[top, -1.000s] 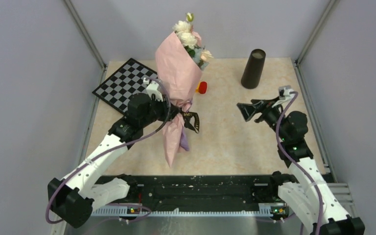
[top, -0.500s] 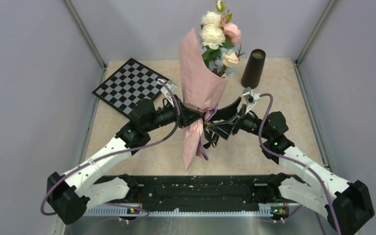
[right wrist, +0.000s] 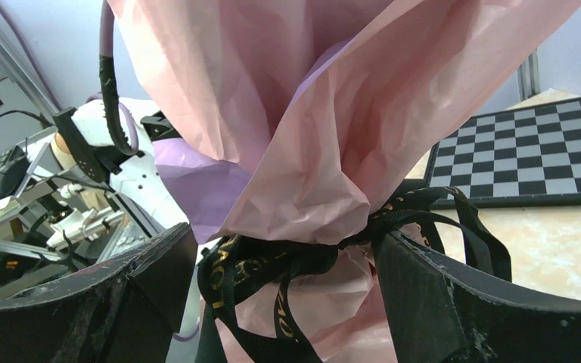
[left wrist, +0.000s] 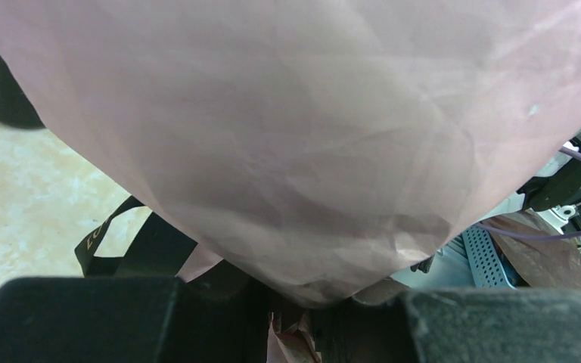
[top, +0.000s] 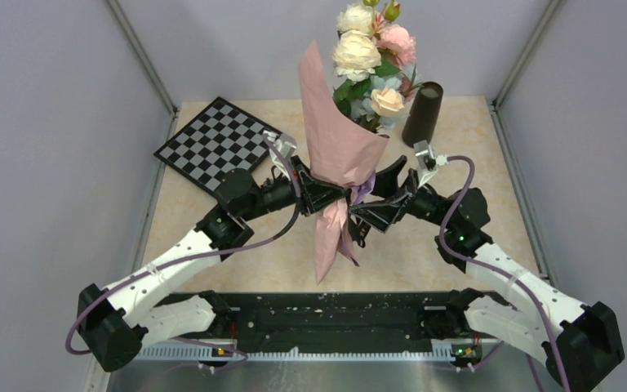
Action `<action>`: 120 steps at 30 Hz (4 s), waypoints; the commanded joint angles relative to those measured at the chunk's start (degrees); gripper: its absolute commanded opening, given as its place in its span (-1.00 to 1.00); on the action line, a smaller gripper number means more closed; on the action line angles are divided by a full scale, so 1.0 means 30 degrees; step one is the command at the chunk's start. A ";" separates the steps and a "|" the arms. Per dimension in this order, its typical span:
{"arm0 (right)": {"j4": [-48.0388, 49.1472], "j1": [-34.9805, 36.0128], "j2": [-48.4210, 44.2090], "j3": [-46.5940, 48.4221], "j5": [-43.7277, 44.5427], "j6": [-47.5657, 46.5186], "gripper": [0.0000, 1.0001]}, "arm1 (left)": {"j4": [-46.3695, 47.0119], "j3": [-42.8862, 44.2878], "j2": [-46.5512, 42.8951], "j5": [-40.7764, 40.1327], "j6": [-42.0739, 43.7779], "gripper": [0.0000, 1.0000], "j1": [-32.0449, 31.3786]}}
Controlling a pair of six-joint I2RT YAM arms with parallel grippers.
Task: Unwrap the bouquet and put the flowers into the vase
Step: Place the fake flower at the center of the board.
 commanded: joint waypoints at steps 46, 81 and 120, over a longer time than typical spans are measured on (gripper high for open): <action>0.1343 0.0275 0.1758 0.2427 0.1025 0.1577 -0.37 | 0.1612 0.0531 0.1149 -0.0013 0.0570 -0.98 -0.1390; -1.7927 0.2137 0.5648 1.0225 1.3971 -0.6129 -0.99 | -1.3444 0.1639 -0.2711 -0.7572 1.0155 0.97 1.0232; -1.7305 0.4116 2.3094 2.0387 1.9258 -0.6242 -0.77 | -1.3049 -0.0076 -0.2973 -1.0450 1.0412 0.93 1.0248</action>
